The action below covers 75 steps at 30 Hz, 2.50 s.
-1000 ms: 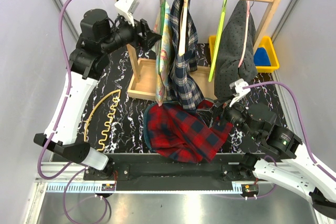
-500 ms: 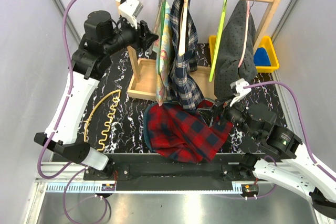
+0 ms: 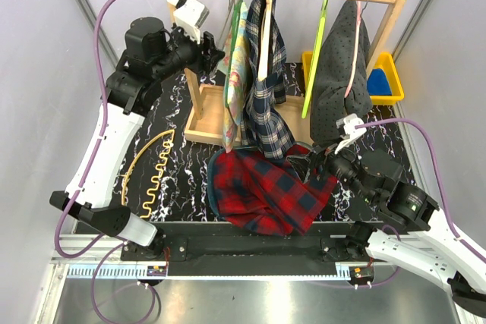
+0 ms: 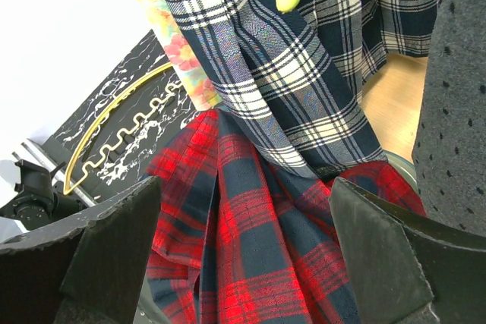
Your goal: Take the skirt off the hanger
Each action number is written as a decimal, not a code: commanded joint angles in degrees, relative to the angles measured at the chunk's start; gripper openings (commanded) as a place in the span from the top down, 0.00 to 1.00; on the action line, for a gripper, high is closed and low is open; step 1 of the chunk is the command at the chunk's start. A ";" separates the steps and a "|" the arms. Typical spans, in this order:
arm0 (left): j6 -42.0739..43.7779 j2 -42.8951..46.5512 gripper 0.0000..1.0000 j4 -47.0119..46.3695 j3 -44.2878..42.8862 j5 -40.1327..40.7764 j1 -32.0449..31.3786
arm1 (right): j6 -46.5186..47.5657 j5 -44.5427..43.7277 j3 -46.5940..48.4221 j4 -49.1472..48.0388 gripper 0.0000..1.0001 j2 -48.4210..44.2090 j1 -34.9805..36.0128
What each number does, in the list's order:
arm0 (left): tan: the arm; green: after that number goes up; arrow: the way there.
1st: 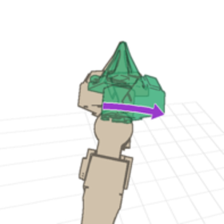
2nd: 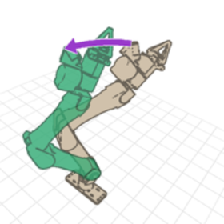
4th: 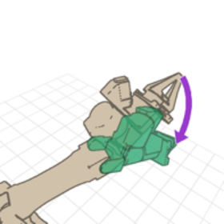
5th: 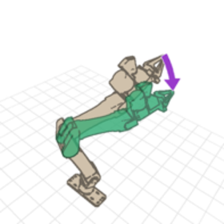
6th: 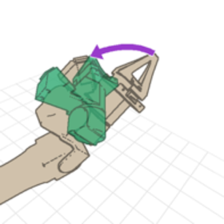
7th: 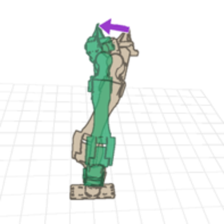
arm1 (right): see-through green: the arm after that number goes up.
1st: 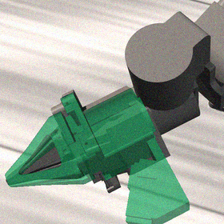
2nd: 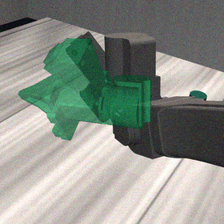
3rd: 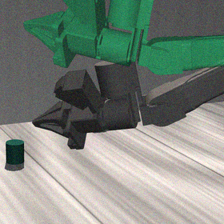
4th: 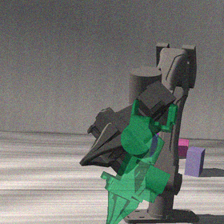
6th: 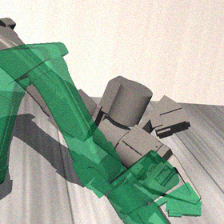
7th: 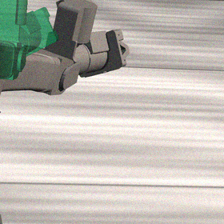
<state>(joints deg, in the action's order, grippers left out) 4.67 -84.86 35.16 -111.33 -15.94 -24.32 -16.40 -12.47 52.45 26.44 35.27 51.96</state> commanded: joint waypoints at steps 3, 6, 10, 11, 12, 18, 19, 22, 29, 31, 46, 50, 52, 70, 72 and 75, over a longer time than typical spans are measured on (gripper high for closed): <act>1.75 1.63 0.55 -0.88 -1.17 15.82 -0.65 | -0.82 -1.59 0.55 -0.60 0.00 -0.29 -0.02; 1.57 1.98 0.62 -0.53 -1.52 20.50 -0.56 | -1.08 -1.59 0.29 -0.60 0.00 -0.37 -0.11; 0.00 3.12 0.67 -0.53 -1.17 22.89 -0.03 | -1.26 -1.59 0.20 -0.60 0.00 -0.55 -0.11; -0.27 3.21 0.69 -0.53 -0.91 23.24 0.14 | -1.26 -1.51 0.11 -0.60 0.00 -0.55 -0.11; -0.45 3.30 0.71 -0.70 -0.73 24.11 0.32 | -1.35 -1.59 0.11 -0.68 0.00 -0.55 -0.11; -2.46 4.26 0.74 -0.62 -0.47 27.10 3.48 | -2.05 -1.68 -0.24 -0.60 0.00 -1.25 -0.11; -2.64 4.35 0.74 -0.62 -0.12 27.19 3.92 | -2.14 -1.68 -0.33 -0.60 0.00 -1.34 -0.02; -3.70 4.88 0.74 -0.27 0.49 27.28 5.42 | -2.49 -1.68 -0.50 -0.60 0.00 -1.43 -0.02; -4.49 5.58 0.74 0.00 1.47 26.84 6.21 | -2.14 -1.77 -0.33 -0.68 0.00 -0.99 -0.11; -4.49 5.76 0.76 0.00 1.55 27.28 6.21 | -2.14 -1.86 -0.41 -0.60 0.00 -1.08 -0.02; 2.71 8.13 0.01 -11.75 -4.87 27.71 6.12 | -2.14 -1.24 -0.85 -0.77 0.00 -0.20 -0.11; 5.26 9.71 0.01 -20.29 -2.14 24.67 3.50 | -2.05 -1.33 -1.03 -1.03 0.00 -0.20 -0.11; 5.53 9.36 0.01 -21.62 -2.05 23.42 0.69 | -1.88 -1.24 -1.03 -1.12 0.00 -0.11 -0.11; -4.49 -4.25 0.01 -15.21 -5.20 17.62 -10.58 | -3.72 -2.47 -2.00 0.19 0.00 -3.10 -0.11; -4.40 -5.93 0.01 -14.85 -6.36 17.96 -10.58 | -3.90 -2.73 -2.08 0.46 0.00 -3.45 -0.11; -4.40 -6.81 0.01 -14.59 -6.09 19.81 -10.40 | -4.25 -3.17 -2.26 0.81 0.00 -4.15 -0.11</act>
<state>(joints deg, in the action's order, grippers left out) 1.56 -92.14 21.12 -113.93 0.93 -34.83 -19.59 -13.08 50.52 26.65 32.12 51.96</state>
